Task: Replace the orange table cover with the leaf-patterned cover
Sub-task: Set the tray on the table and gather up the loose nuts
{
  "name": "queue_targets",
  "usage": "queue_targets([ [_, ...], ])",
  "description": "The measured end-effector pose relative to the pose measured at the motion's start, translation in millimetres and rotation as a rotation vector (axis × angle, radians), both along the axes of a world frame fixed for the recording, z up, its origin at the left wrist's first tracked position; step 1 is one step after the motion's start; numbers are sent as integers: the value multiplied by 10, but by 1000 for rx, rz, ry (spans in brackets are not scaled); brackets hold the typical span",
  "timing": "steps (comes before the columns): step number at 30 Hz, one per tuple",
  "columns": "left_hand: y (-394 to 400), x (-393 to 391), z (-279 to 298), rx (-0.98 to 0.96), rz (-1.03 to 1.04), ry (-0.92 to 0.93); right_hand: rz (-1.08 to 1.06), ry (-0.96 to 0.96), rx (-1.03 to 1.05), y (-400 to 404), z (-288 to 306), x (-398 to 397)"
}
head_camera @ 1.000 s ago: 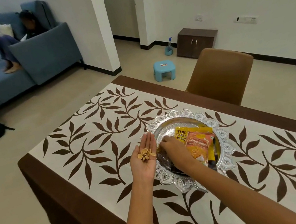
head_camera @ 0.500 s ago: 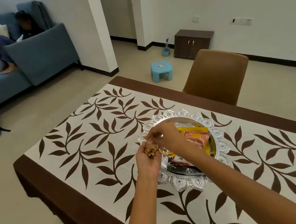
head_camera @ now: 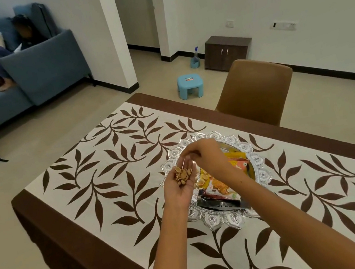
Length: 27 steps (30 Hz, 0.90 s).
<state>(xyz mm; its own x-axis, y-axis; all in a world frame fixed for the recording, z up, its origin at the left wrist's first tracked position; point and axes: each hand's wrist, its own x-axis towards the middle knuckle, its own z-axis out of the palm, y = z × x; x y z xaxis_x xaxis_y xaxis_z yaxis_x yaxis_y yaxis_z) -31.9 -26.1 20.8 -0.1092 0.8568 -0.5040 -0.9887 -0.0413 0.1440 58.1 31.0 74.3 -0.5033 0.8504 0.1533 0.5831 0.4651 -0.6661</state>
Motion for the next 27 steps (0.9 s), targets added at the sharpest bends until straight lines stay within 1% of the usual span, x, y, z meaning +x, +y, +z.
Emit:
queue_targets([
  [2, -21, -54, -17, 22, -6, 6, -77, 78, 17, 29, -70, 88],
  [4, -69, -127, -48, 20, -1, 12, -117, 55, 23, 64, -185, 145],
  [5, -93, -165, -65, 17, 6, 6, -117, -14, 3, 80, -260, 162],
  [8, -145, -255, -101, 17, 26, -24, -77, -382, -133, -1, -487, 155],
  [9, -158, -269, -105, 20, 23, -23, -58, -466, -142, -53, -564, 128],
  [12, -192, -292, -102, 42, 0, -34, -40, -630, -44, -223, -677, 13],
  [14, -224, -301, -103, 56, -13, -27, -71, -667, 42, -298, -687, -17],
  [17, -246, -314, -120, 55, -20, -9, -111, -629, 142, -313, -728, 16],
  [20, -228, -290, -121, 37, -19, 2, -139, -535, 162, -282, -727, 65],
  [23, -215, -237, -90, 29, -30, 29, -180, -391, 128, -180, -693, 102],
  [25, -200, -202, -73, 19, -35, 39, -219, -304, 70, -78, -626, 118],
  [27, -167, -175, -71, 15, -33, 37, -239, -146, -19, 0, -500, 112],
])
